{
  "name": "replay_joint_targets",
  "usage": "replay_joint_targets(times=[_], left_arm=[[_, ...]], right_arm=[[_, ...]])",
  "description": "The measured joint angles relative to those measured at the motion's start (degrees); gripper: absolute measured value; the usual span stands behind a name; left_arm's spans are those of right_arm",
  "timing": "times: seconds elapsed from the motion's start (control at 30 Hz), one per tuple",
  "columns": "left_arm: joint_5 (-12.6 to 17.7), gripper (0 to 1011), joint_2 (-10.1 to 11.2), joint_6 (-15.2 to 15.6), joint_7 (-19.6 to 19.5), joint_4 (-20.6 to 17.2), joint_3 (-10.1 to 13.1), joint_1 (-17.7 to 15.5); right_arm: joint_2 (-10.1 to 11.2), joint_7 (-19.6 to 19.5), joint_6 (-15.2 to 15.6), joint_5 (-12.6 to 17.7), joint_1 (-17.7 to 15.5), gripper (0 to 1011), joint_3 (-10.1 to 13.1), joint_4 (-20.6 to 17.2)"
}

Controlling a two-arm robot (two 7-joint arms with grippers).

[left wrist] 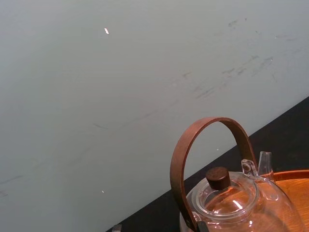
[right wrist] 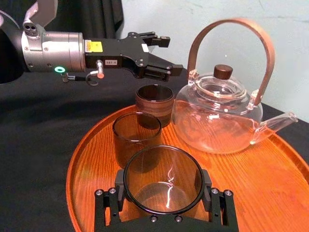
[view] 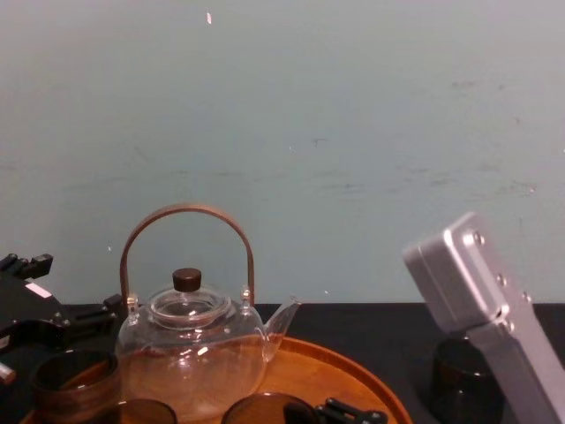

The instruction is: Pick up the glass from the table and place it on the tray.

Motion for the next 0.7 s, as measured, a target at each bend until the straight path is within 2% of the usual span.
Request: replay_joint_targets(times=[0.27,0.7], left_arm=[[0.0,1001,0.0,0.0,0.0,0.0,0.0,0.0],[0.0,1001,0.0,0.0,0.0,0.0,0.0,0.0]], right_arm=[[-0.43,0.03,0.01,0.01,0.62,905,-0.5,1.63],[-0.75,0.03,0.36,-0.12,0.84,905,-1.02,2.28]])
